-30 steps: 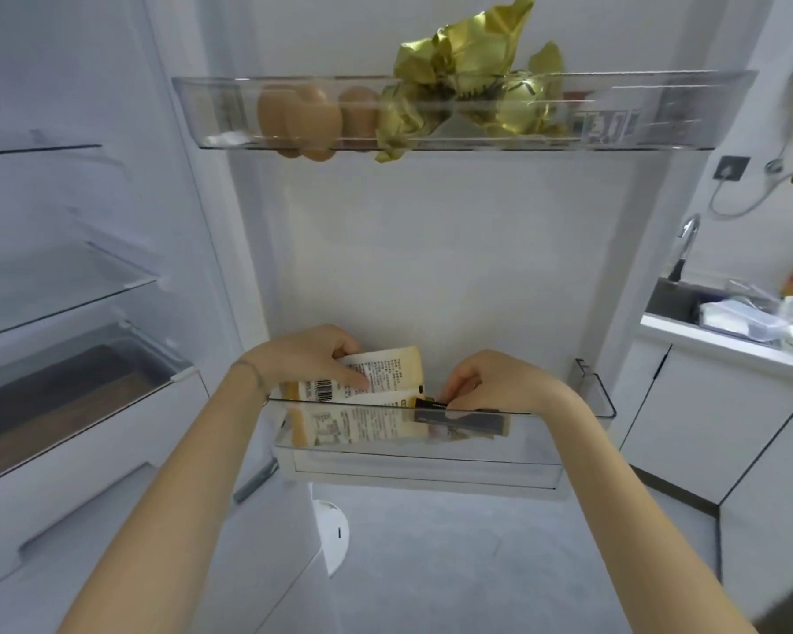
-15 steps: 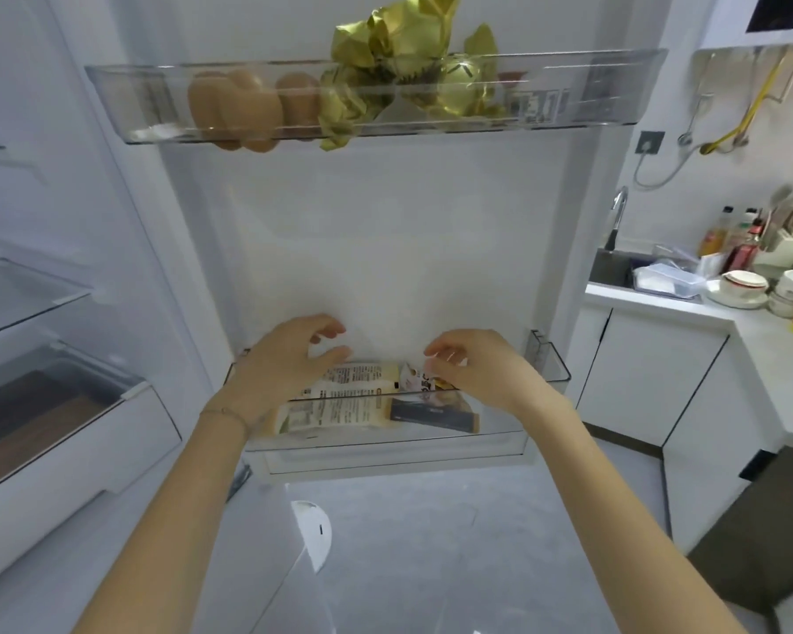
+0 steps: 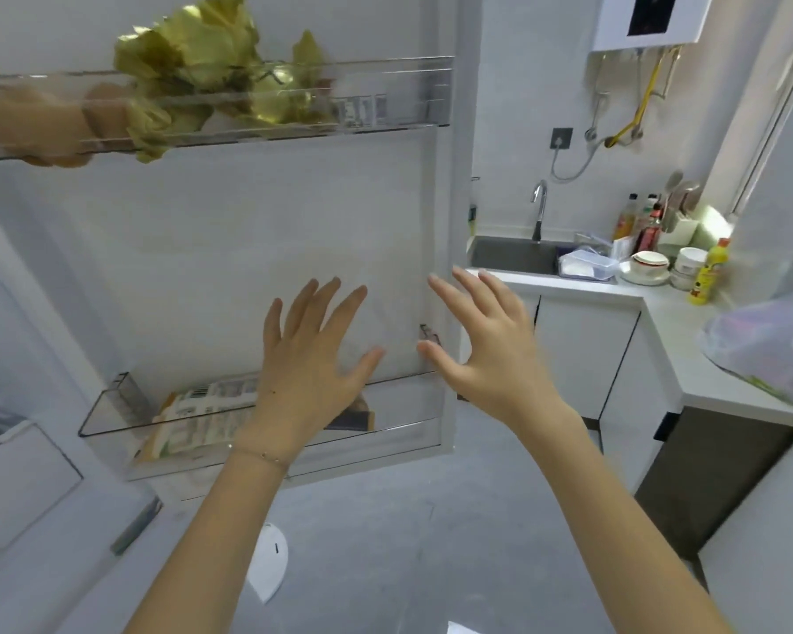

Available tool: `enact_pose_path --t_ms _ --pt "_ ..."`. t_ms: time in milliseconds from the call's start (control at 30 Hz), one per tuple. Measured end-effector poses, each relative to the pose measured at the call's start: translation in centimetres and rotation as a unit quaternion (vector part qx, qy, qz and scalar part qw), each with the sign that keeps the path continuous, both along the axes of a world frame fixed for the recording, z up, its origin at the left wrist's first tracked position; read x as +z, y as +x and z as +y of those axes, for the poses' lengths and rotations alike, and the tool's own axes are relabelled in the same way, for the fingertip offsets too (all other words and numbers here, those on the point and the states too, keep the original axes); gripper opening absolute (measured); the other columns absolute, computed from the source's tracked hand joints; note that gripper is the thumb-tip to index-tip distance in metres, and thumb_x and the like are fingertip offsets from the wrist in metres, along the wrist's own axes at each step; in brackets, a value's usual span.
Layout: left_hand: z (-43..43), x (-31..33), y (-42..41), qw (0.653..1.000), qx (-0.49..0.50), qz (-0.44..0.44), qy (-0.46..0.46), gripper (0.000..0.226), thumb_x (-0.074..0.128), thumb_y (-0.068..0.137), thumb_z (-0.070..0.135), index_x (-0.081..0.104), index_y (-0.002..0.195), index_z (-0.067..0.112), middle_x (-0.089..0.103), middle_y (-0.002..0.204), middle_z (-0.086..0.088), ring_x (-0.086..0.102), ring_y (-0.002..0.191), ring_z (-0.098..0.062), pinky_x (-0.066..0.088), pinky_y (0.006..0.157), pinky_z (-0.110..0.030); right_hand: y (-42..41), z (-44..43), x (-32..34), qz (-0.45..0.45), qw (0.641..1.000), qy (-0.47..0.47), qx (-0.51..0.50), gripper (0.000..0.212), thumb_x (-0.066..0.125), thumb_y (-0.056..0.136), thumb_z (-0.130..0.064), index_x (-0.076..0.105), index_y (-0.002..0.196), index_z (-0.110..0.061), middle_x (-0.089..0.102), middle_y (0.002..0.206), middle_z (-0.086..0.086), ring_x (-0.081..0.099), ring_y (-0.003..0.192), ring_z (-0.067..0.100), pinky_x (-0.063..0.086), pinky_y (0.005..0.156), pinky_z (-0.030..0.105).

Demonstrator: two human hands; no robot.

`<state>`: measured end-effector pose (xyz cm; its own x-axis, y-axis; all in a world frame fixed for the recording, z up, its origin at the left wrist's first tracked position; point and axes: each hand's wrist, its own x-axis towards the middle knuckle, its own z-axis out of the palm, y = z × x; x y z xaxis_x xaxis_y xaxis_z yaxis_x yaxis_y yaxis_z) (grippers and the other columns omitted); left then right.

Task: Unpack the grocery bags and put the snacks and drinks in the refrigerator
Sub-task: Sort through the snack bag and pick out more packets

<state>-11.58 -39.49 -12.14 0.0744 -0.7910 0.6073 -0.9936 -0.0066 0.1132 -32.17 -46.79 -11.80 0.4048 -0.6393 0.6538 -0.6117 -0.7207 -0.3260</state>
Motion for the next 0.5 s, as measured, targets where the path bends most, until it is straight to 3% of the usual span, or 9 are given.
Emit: enact_pose_path --t_ms 167,500 --pt "-4.2 0.4 -10.0 0.997 -0.077 -0.015 -0.010 0.067 0.038 0.087 0.064 0.042 0.144 0.029 0.038 0.151 -0.003 0.025 0.144 -0.025 0.020 0.114 -0.056 -10.0 -2.9 0.0 0.006 0.998 0.008 -0.065 0.067 0.051 0.084 -0.057 0.037 0.146 -0.034 0.033 0.154 -0.004 0.019 0.146 0.021 0.017 0.116 0.043" --pt "-15.3 -3.0 -32.0 0.980 -0.200 0.001 0.019 0.072 0.034 0.088 0.066 0.032 0.149 0.028 0.027 0.157 -0.004 0.014 0.148 -0.025 0.012 0.118 -0.054 -33.0 -7.8 -2.7 0.038 0.971 0.074 -0.222 0.071 0.054 0.085 -0.055 0.031 0.148 -0.034 0.034 0.153 -0.002 0.024 0.143 0.024 0.022 0.116 0.051"
